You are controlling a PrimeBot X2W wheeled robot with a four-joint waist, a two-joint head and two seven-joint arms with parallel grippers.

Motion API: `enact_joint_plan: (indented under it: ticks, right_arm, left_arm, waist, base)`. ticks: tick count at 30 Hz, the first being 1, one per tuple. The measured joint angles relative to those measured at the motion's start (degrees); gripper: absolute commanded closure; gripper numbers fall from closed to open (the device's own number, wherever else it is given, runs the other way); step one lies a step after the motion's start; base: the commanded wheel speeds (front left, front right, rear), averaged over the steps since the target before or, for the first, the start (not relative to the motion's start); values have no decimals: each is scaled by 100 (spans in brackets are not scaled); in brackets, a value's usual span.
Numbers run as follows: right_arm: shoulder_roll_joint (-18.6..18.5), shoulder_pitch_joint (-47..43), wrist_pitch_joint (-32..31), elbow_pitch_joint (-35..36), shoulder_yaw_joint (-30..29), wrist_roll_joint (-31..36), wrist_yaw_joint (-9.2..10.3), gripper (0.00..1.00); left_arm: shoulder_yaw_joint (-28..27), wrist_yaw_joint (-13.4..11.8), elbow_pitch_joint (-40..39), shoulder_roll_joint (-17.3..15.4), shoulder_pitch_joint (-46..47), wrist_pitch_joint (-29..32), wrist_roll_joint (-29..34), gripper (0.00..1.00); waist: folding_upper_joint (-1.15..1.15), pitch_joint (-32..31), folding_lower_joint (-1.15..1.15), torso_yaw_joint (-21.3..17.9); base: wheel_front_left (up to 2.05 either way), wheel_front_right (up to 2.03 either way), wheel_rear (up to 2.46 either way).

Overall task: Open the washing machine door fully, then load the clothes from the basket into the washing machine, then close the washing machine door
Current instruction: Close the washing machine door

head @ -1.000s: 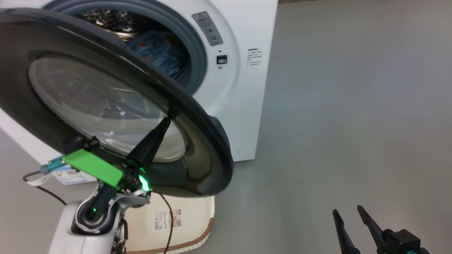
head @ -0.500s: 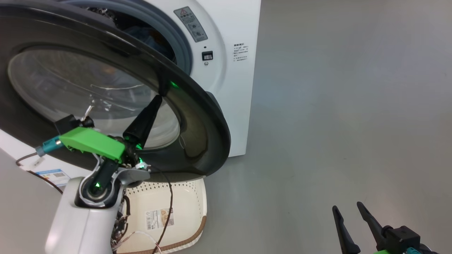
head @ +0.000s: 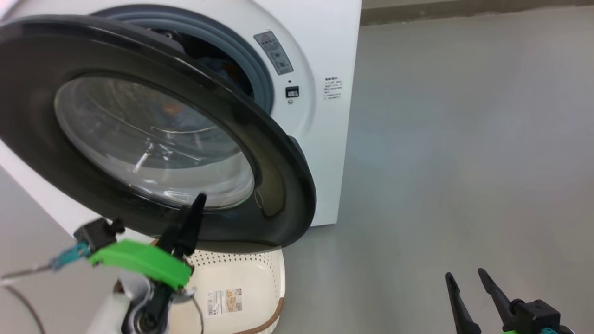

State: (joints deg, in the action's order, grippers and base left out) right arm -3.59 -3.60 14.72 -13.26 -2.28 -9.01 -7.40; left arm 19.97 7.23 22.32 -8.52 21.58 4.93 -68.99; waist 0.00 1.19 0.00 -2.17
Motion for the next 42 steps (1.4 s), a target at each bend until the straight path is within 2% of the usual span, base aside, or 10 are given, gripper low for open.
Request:
enact_joint_plan:
  ticks: [4,7,10,13,19,23,30,42]
  right_arm:
    - [-5,-82,0,18,-25,0,0,0]
    - [-8,-155,0,19,-34,0,0,0]
    - [-13,-203,0,32,-34,-1,0,0]
    - [-23,-260,0,27,-35,-2,0,0]
    - [-37,-264,0,30,-30,-13,0,0]
    - [-40,-270,0,32,-35,-15,0,0]
    - [-30,-347,0,25,-23,-16,0,0]
    - [-2,-343,0,36,-41,-18,0,0]
  left_arm:
    - [190,-21,287,-177,-295,-1051,924,0]
    - [319,-278,500,-360,-511,-1663,1663,0]
    - [360,-480,557,-396,-810,-1872,2105,0]
    - [270,-571,531,-375,-1091,-1922,2391,0]
    - [-501,-810,-76,-294,-1739,-1923,3188,0]
    - [-811,-805,-357,-45,-2201,-1923,3496,0]
    - [-1192,-704,-628,188,-2479,-1923,3940,0]
    - [-1552,-486,-619,348,-2607,-1923,4251,0]
  waist:
    - [0,-133,0,101]
    - [0,-224,0,153]
    - [0,-307,0,197]
    - [0,-375,0,234]
    - [0,-479,0,273]
    - [0,-512,0,311]
    - [0,-535,0,425]
    - [0,-468,0,699]
  base:
    - [0,0,0]
    - [0,0,0]
    - [0,0,0]
    - [0,0,0]
    - [0,0,0]
    - [0,0,0]
    - [0,0,0]
    - [0,0,0]
